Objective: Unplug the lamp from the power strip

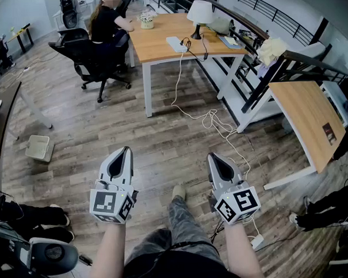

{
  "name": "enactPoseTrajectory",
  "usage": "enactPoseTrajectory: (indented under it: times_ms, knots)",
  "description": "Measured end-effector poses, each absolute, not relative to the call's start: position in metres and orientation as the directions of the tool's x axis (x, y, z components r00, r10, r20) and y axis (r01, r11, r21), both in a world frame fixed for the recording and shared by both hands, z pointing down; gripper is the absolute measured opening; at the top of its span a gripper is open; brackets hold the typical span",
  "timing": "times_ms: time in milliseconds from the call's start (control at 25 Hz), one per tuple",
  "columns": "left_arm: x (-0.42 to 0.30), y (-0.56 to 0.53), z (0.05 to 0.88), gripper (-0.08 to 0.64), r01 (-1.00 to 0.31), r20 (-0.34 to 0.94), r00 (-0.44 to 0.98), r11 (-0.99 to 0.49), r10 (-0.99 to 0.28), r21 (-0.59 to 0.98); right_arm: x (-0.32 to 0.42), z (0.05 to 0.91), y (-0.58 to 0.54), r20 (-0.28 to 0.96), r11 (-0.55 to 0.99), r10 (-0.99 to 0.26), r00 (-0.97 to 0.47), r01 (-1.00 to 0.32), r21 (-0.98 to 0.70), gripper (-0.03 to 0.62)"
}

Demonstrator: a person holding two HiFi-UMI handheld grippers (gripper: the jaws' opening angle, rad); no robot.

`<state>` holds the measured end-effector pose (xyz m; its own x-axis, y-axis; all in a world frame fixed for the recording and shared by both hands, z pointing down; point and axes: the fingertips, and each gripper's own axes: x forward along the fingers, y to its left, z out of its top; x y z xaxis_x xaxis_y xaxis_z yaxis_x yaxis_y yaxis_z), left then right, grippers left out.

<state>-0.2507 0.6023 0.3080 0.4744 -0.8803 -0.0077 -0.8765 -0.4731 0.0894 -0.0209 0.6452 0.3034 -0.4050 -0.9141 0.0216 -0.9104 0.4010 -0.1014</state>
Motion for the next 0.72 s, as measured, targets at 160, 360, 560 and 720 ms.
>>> enactPoseTrajectory:
  times_ms: [160,360,560,720]
  knots:
    - [-0.243,0.580,0.312,-0.004,-0.873,-0.005,0.481,-0.479,-0.877,0.088,-0.015,0.311,0.619,0.025,0.390,-0.918,-0.395,-0.914,-0.116,0.007]
    - [-0.234,0.543,0.319,-0.005,-0.881,-0.001,0.468,-0.466,-0.884,0.083,0.002,0.322,0.580,0.034,0.381,-0.920,-0.390,-0.913,-0.145,0.006]
    - [-0.227,0.503,0.321,-0.004,-0.902,0.005,0.426,-0.424,-0.905,0.082,0.019,0.324,0.537,0.021,0.399,-0.912,-0.409,-0.898,-0.184,0.008]
    - [-0.216,0.468,0.309,-0.004,-0.910,-0.016,0.407,-0.406,-0.913,0.085,0.031,0.310,0.498,-0.015,0.417,-0.905,-0.425,-0.881,-0.225,0.008]
